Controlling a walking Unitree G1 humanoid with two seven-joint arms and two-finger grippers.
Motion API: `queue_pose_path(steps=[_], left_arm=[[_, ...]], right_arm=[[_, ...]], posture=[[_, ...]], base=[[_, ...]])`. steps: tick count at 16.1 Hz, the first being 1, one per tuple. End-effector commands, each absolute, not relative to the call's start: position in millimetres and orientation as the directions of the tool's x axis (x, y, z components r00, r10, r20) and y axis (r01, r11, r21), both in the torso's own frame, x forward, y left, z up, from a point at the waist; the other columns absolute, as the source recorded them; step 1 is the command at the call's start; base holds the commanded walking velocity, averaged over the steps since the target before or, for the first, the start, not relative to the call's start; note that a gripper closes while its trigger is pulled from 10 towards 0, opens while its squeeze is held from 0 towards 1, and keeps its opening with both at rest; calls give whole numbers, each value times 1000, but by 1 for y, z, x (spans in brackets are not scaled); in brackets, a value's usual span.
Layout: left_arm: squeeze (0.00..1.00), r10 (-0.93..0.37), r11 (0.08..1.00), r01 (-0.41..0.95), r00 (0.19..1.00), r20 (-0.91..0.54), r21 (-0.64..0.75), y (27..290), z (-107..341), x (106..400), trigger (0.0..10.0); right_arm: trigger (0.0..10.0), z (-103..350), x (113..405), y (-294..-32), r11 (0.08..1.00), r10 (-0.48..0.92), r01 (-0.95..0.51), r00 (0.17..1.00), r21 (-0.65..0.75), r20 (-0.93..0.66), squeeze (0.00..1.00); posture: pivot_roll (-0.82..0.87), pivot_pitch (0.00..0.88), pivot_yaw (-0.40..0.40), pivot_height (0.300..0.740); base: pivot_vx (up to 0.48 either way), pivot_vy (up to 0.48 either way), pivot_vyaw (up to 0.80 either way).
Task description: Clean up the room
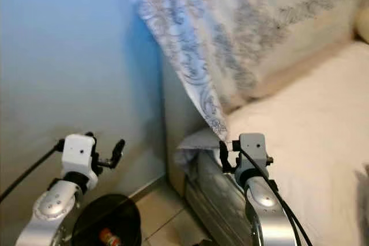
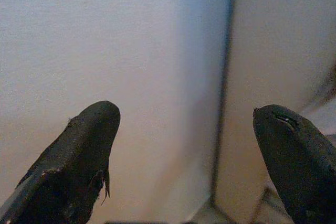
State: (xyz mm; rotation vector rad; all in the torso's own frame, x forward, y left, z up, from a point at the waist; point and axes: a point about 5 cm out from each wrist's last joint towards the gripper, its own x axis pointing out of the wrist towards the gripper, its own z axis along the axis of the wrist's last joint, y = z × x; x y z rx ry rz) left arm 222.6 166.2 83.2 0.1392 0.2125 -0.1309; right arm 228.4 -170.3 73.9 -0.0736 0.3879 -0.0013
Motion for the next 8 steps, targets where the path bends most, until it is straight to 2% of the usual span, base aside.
queue_pose_path(steps=[1, 5, 8], left_arm=[[0, -113, 980, 145, 968, -222, 134, 168, 82, 223, 10000], [0, -117, 979, 149, 969, -219, 136, 168, 82, 225, 10000], [0, -121, 978, 153, 969, -217, 138, 168, 83, 225, 10000]], right_arm=[[10000, 73, 229, -168, 997, -4, -29, 922, -77, -387, 1000], [10000, 72, 229, -170, 997, -21, -10, 921, -79, -388, 1000], [10000, 73, 230, -171, 997, -39, 7, 923, -83, -384, 1000]], posture=[[-28, 0, 25, 740], [-26, 0, 26, 740], [-26, 0, 28, 740]], base=[[0, 0, 0], [0, 0, 0], [-254, 0, 0]])
